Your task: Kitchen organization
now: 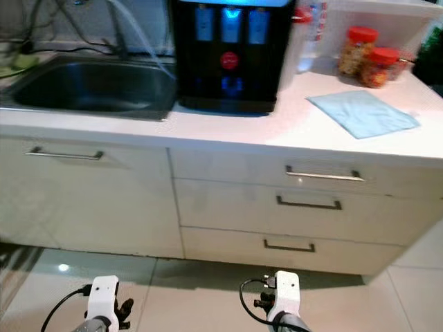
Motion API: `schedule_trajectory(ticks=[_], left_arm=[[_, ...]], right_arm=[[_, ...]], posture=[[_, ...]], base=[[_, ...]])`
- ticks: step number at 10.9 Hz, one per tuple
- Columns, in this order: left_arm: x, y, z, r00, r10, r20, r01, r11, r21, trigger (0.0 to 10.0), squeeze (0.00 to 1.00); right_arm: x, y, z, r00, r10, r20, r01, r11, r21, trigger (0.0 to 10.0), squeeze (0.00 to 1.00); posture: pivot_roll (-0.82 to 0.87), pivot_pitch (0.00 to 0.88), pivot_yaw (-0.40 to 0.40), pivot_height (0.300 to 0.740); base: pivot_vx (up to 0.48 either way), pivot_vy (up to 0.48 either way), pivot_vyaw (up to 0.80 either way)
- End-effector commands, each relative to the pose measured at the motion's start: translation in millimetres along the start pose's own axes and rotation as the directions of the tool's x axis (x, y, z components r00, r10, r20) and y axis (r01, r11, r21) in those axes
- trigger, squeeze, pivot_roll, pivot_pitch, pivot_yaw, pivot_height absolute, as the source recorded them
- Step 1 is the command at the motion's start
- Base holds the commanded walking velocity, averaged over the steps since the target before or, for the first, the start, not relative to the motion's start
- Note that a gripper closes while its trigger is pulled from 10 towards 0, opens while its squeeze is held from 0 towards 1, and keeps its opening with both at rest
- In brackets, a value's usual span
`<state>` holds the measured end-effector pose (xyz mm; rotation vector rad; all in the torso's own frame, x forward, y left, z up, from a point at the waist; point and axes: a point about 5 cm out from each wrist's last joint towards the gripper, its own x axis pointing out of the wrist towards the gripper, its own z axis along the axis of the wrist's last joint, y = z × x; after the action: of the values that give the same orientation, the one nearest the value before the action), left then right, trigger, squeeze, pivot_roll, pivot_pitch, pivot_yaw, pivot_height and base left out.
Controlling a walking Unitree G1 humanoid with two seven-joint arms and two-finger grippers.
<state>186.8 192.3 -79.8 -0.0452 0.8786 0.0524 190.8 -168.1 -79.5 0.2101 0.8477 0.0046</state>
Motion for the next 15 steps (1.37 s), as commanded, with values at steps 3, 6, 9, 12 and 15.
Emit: schedule_trajectory(ticks=[3, 6, 9, 12, 15], left_arm=[[-0.3, 6.8, 1.3, 1.000, 0.030, 0.000, -0.030, 1.000, -0.005, 10.0, 0.00], [-0.6, 8.3, 1.0, 0.999, 0.036, -0.002, -0.036, 0.999, -0.007, 10.0, 0.00], [-0.7, 8.7, 0.9, 0.999, 0.043, -0.002, -0.043, 0.999, -0.015, 10.0, 0.00], [-0.5, 8.3, 1.3, 0.999, 0.043, -0.001, -0.043, 0.999, -0.016, 10.0, 0.00], [-0.4, 8.0, 1.7, 0.999, 0.044, 0.001, -0.044, 0.999, -0.018, 10.0, 0.00]], right_arm=[[1.5, 5.2, 2.0, 1.000, 0.019, 0.004, -0.019, 1.000, 0.012, 10.0, 0.00], [1.7, 6.5, 2.0, 1.000, 0.025, 0.006, -0.025, 1.000, 0.017, 10.0, 0.00], [2.0, 6.2, 3.6, 1.000, 0.028, 0.006, -0.028, 1.000, 0.012, 10.0, 0.00], [2.1, 5.6, 4.5, 1.000, 0.029, 0.008, -0.029, 1.000, 0.010, 10.0, 0.00], [2.1, 5.5, 4.6, 1.000, 0.030, 0.007, -0.030, 0.999, 0.010, 10.0, 0.00]], posture=[[0.15, 0.002, -0.006, 0.740], [0.16, 0.002, -0.009, 0.740], [0.16, 0.002, -0.012, 0.740], [0.16, 0.003, -0.014, 0.740], [0.16, 0.003, -0.014, 0.740]], base=[[0.000, 0.476, 0.00], [0.000, 0.476, 0.00], [0.000, 0.476, 0.00], [0.000, 0.476, 0.00], [0.000, 0.476, 0.00]])
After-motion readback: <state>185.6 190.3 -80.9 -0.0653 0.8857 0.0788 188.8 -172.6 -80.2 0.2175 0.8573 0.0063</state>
